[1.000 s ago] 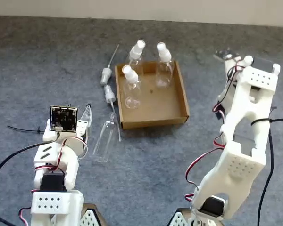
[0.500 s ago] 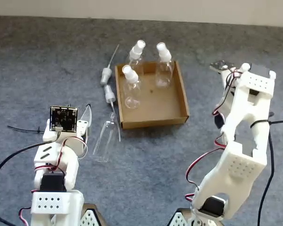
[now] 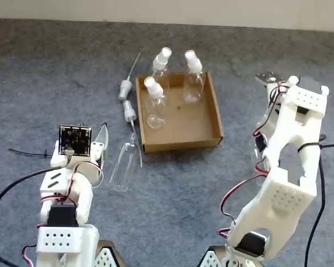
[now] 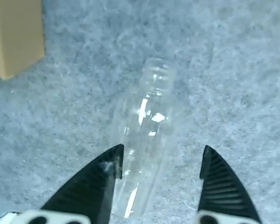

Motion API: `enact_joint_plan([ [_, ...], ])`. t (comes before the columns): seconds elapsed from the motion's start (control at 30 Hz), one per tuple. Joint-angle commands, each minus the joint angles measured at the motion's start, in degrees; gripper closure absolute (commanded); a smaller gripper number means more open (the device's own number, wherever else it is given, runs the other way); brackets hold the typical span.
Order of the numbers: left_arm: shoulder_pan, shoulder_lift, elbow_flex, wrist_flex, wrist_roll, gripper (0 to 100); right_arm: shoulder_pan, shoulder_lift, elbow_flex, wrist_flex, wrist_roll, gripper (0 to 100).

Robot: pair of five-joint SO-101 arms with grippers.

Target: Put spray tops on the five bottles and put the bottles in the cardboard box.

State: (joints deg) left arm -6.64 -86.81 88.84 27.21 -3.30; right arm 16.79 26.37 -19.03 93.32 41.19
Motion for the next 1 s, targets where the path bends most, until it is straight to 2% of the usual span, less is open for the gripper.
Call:
enact_joint_plan([
  [0.0,-0.22,-0.84,-0.22,-1.23,-0.09,83,0.57,-1.01,-0.13,-2.95,-0.97,78.9],
  [0.13,-0.22,-0.84,-0.22,-1.23,-0.09,83,0.04,-1.01,-0.13,-4.62,-4.13,78.9],
  [0.33,-0.22,-0.84,-0.22,-1.23,-0.18,83,-0.92,-1.19,2.07,-3.65,-4.66,78.9],
  [0.53,-0.22,-0.84,-0.22,-1.23,-0.18,83,-1.36,-1.19,5.32,-8.22,-11.87,78.9],
  [0.87,-0.13,-0.66,-0.22,-1.23,-0.18,83,-1.10,-1.10,7.60,-11.65,-16.79,79.3],
  [0.97,-0.13,-0.66,-0.22,-1.23,-0.18,83,-0.57,-1.01,7.52,-11.65,-16.70,83.5],
])
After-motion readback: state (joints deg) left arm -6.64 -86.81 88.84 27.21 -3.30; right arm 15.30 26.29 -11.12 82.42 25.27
